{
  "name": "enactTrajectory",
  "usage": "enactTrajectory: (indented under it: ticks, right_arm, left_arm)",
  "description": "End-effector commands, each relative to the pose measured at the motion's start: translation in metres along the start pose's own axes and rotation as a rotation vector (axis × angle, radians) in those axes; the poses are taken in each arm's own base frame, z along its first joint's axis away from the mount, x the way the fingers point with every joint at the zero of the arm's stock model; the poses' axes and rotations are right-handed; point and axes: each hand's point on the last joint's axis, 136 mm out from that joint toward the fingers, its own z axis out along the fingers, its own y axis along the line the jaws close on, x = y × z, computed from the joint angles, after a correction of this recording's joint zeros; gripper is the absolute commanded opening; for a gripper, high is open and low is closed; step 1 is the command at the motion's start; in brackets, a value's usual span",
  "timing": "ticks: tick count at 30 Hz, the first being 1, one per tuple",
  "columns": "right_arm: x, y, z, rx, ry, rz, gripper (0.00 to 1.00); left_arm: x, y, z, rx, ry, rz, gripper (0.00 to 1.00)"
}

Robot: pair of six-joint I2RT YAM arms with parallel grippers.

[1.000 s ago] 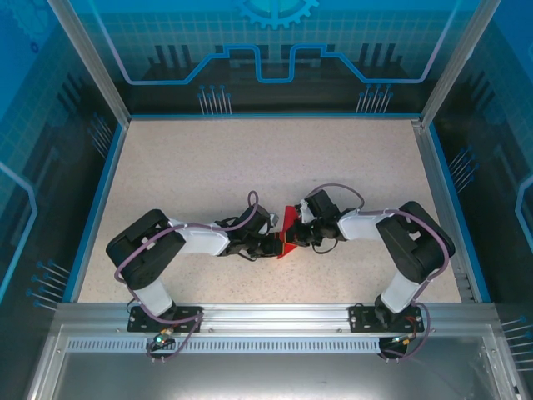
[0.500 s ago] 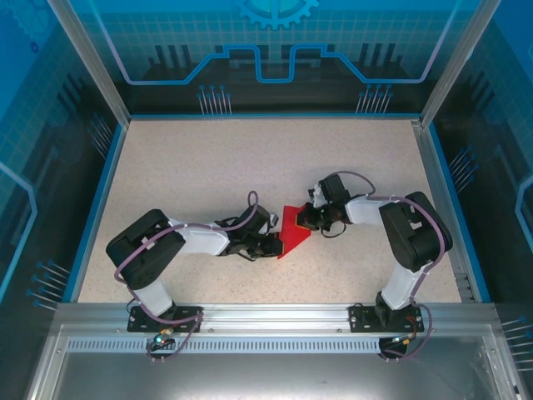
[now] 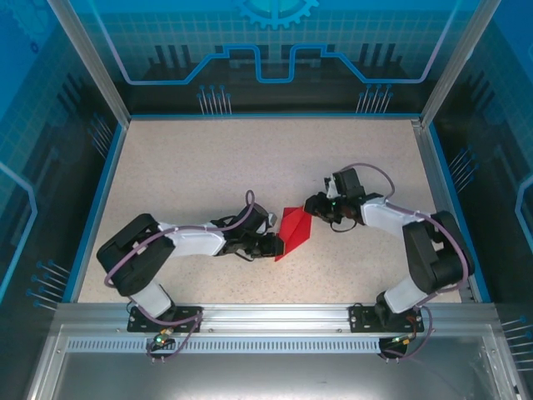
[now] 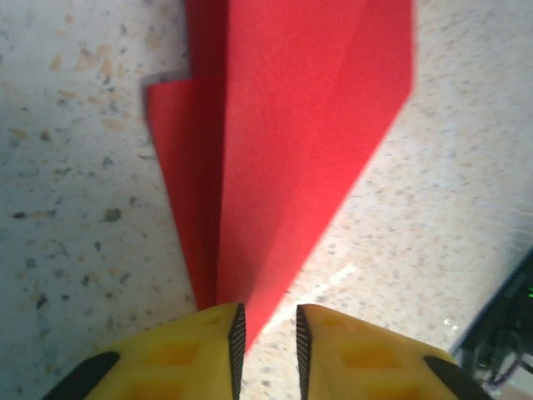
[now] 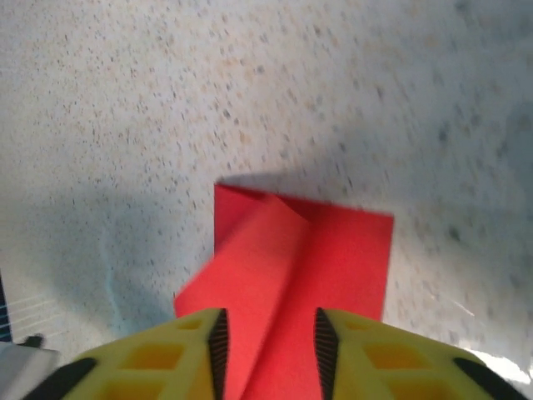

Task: Fold a paper plane with a square sheet of paper (pick it up from the middle)
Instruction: Fourth fold the wing at the center of the table, then turn over the paper at the center of the table.

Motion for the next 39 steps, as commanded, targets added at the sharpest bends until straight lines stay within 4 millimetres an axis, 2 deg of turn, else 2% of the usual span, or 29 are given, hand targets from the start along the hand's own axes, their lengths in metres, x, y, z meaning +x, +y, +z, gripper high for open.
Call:
enactTrajectory:
  ticks: [1, 4, 9, 20, 24, 28, 32, 35, 39]
  right_arm:
    - [0.024, 0.004, 0.0, -0.033, 0.039, 0.054, 0.43]
    - [0.032, 0.015, 0.003, -0.058, 0.056, 0.05, 0.47]
    - [0.034, 0.021, 0.016, -0.047, 0.083, 0.035, 0.48]
    - [0.037, 0.029, 0.039, -0.064, 0.13, 0.004, 0.41]
    - [0.04, 0.048, 0.043, -0.182, 0.135, -0.051, 0.38]
    - [0.044, 0.049, 0.049, -0.215, 0.135, -0.074, 0.27]
    - [0.043, 0.046, 0.052, -0.214, 0.126, -0.076, 0.1]
    - [0.036, 0.063, 0.044, -0.296, 0.086, -0.092, 0.07]
    - [0.021, 0.094, 0.016, -0.405, 0.035, -0.116, 0.07]
  left_arm:
    - [-0.023, -0.021, -0.019, 0.033, -0.092, 0.007, 0.37]
    - [-0.034, -0.009, -0.023, 0.005, -0.144, -0.037, 0.39]
    - [-0.041, 0.008, -0.026, -0.016, -0.166, -0.105, 0.45]
    - [-0.043, 0.032, -0.032, -0.05, -0.165, -0.19, 0.55]
    - [-0.044, 0.035, -0.034, -0.023, -0.162, -0.209, 0.6]
    - [-0.046, 0.044, -0.041, 0.017, -0.149, -0.235, 0.64]
    - [-0.046, 0.053, -0.047, 0.082, -0.15, -0.286, 0.69]
    - [-0.047, 0.049, -0.054, 0.136, -0.162, -0.286, 0.76]
    - [-0.052, 0.029, -0.067, 0.236, -0.186, -0.236, 0.88]
